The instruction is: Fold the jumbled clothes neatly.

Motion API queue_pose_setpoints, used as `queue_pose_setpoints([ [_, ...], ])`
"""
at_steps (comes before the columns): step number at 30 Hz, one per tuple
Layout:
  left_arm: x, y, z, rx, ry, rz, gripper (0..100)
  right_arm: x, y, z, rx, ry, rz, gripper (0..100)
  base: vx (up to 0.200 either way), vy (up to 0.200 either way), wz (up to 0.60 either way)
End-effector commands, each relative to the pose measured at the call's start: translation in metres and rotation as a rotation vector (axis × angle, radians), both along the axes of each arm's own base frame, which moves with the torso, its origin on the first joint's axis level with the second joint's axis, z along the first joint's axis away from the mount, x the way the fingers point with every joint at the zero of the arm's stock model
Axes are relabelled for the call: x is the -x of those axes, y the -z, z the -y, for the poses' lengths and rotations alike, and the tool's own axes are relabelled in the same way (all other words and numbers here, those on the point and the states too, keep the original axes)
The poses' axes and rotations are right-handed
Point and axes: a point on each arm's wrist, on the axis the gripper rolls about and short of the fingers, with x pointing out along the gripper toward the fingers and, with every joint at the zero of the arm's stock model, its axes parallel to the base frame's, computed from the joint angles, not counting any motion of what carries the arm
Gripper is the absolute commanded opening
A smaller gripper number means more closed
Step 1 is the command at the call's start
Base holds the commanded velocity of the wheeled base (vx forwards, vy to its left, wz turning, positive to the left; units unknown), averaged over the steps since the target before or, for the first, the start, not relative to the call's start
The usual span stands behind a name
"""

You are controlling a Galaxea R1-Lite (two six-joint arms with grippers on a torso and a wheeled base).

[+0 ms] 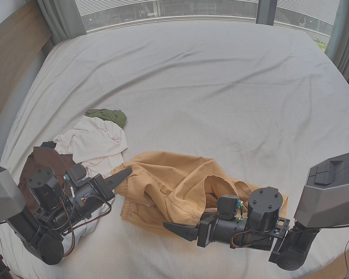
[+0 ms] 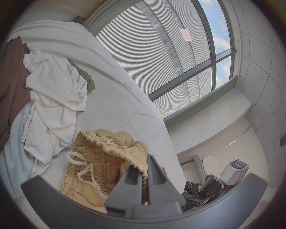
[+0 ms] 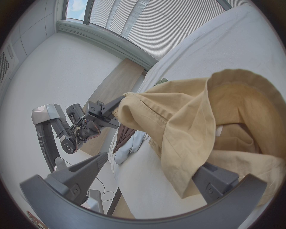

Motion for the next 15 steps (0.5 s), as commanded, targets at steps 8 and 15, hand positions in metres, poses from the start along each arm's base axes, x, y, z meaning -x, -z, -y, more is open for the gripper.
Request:
queue_pose_setpoints([
  [8, 0.0, 0.0, 0.0, 0.0, 0.001, 0.0, 0, -0.016, 0.014, -0.008, 0.011, 0.014, -0.011, 100, 0.0, 0.0, 0.0],
  [15, 0.001, 0.0, 0.0, 0.0, 0.001, 0.002, 0, -0.023, 0.017, -0.012, 0.001, 0.022, 0.008, 0, 0.0, 0.0, 0.0],
])
